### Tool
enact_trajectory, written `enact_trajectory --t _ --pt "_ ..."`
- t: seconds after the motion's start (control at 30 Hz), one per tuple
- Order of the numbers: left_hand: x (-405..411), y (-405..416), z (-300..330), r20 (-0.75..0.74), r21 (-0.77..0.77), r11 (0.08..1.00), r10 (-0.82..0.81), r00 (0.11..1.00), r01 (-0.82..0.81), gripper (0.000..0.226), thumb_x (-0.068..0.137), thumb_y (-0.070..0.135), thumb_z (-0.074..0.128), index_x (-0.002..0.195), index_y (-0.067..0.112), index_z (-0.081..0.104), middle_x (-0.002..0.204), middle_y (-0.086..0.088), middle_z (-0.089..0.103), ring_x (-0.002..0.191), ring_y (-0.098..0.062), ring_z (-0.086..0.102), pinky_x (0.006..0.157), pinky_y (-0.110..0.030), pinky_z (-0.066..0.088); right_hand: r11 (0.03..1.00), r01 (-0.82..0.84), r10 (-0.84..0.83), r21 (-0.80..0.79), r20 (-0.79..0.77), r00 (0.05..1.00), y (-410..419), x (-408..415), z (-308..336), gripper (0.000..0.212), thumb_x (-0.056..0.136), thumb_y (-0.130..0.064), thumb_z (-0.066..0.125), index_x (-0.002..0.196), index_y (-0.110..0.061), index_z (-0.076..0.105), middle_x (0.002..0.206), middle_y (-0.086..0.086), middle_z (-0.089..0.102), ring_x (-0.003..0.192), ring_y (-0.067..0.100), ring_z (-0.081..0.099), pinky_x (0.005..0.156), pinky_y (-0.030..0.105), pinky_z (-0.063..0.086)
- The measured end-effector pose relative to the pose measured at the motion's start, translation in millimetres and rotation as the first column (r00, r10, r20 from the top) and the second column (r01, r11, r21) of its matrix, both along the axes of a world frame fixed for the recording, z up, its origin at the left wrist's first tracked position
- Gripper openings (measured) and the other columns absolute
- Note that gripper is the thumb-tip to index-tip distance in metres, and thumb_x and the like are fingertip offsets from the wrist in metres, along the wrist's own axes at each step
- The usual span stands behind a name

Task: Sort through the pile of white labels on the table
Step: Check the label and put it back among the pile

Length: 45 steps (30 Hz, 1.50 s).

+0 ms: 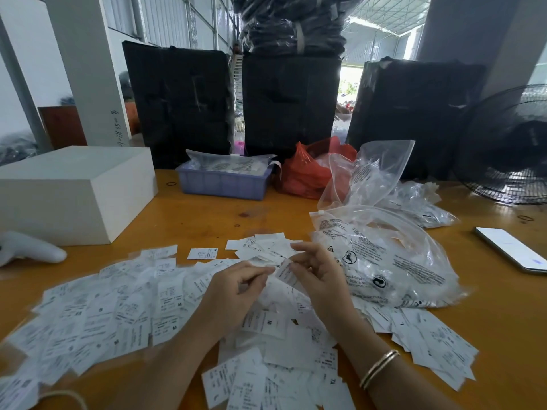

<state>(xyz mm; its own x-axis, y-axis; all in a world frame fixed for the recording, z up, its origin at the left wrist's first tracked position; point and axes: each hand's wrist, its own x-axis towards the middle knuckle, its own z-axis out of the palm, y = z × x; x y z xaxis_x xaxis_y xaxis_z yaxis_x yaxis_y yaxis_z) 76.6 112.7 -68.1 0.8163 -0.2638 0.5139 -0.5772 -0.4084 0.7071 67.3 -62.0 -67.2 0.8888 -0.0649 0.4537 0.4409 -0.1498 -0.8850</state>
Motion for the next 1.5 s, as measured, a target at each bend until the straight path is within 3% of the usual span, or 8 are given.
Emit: enact_trajectory --t 0.2,0.37,0.7,0.87,1.0,1.2,1.37,1.5 --pt "-1 0 -1 -0.002 0.026 1.0 0.0 1.0 0.0 0.024 0.09 0.015 0.061 0.106 0.033 0.065 0.082 0.033 0.062 0.09 0.013 0.055 0.074 -0.001 0.04 0.992 -0.057 0.055 -0.108 -0.025 0.998 5 -5 4 0.039 0.088 0.004 0.059 0.104 -0.031 0.058 0.084 -0.006 0.065 0.069 -0.004 0.06 0.061 0.013 0.046" --pt "0 0 -1 -0.091 0.003 1.0 0.017 0.996 -0.017 0.024 0.088 0.022 0.064 0.105 0.04 0.063 0.096 0.028 0.063 0.095 0.013 0.056 0.076 -0.002 0.042 0.98 -0.054 0.053 -0.191 -0.013 0.999 8 -6 5 0.049 0.086 0.002 0.062 0.111 -0.039 0.051 0.095 -0.006 0.061 0.07 0.004 0.055 0.065 0.017 0.048" --pt "0 0 2 -0.191 -0.065 0.998 -0.023 0.981 0.011 0.028 0.085 0.022 0.067 0.099 0.045 0.06 0.083 0.021 0.066 0.079 0.001 0.062 0.07 -0.008 0.048 0.975 -0.088 0.095 -0.202 0.026 0.995 10 -8 5 0.056 0.084 0.006 0.063 0.118 -0.036 0.047 0.086 -0.003 0.065 0.08 0.01 0.063 0.076 0.025 0.052" --pt "1 0 2 -0.202 -0.119 0.991 0.034 0.979 -0.059 0.027 0.085 0.022 0.068 0.098 0.044 0.061 0.079 0.008 0.063 0.078 -0.003 0.059 0.065 -0.01 0.049 0.995 -0.097 0.096 -0.022 -0.035 0.995 7 -4 2 0.048 0.088 -0.002 0.061 0.12 -0.035 0.049 0.098 -0.002 0.062 0.074 0.008 0.058 0.066 0.024 0.049" --pt "2 3 4 -0.219 -0.236 0.964 0.073 0.973 -0.125 0.025 0.084 0.018 0.069 0.097 0.039 0.063 0.084 0.001 0.063 0.08 -0.004 0.057 0.064 -0.009 0.049 0.992 -0.067 0.083 0.11 -0.148 0.985 0 -1 1 0.039 0.09 -0.005 0.059 0.116 -0.034 0.052 0.089 -0.003 0.064 0.077 0.006 0.063 0.069 0.021 0.051" --pt "-1 0 3 -0.173 -0.08 0.994 0.065 0.983 -0.08 0.025 0.084 0.022 0.069 0.094 0.044 0.06 0.082 0.014 0.063 0.083 0.01 0.057 0.068 -0.006 0.048 0.996 -0.049 0.041 -0.073 -0.114 0.993 5 -1 0 0.037 0.088 0.001 0.059 0.108 -0.03 0.054 0.085 -0.004 0.06 0.071 0.002 0.057 0.067 0.018 0.049" --pt "-1 2 5 -0.158 -0.056 0.994 0.088 0.984 -0.097 0.026 0.085 0.022 0.068 0.095 0.044 0.058 0.085 0.014 0.064 0.084 0.011 0.055 0.068 -0.005 0.047 0.982 0.096 -0.098 -0.162 -0.006 0.995 3 -3 2 0.044 0.088 0.0 0.058 0.105 -0.04 0.05 0.086 -0.003 0.058 0.07 0.003 0.053 0.065 0.02 0.049" --pt "-3 0 5 -0.149 -0.014 0.998 0.055 0.987 -0.058 0.026 0.085 0.022 0.068 0.092 0.045 0.058 0.08 0.015 0.063 0.081 0.014 0.056 0.062 -0.004 0.045 0.958 0.077 -0.062 -0.277 0.065 0.996 6 -5 1 0.048 0.087 0.001 0.06 0.104 -0.043 0.049 0.081 -0.012 0.059 0.068 0.0 0.053 0.062 0.013 0.044"
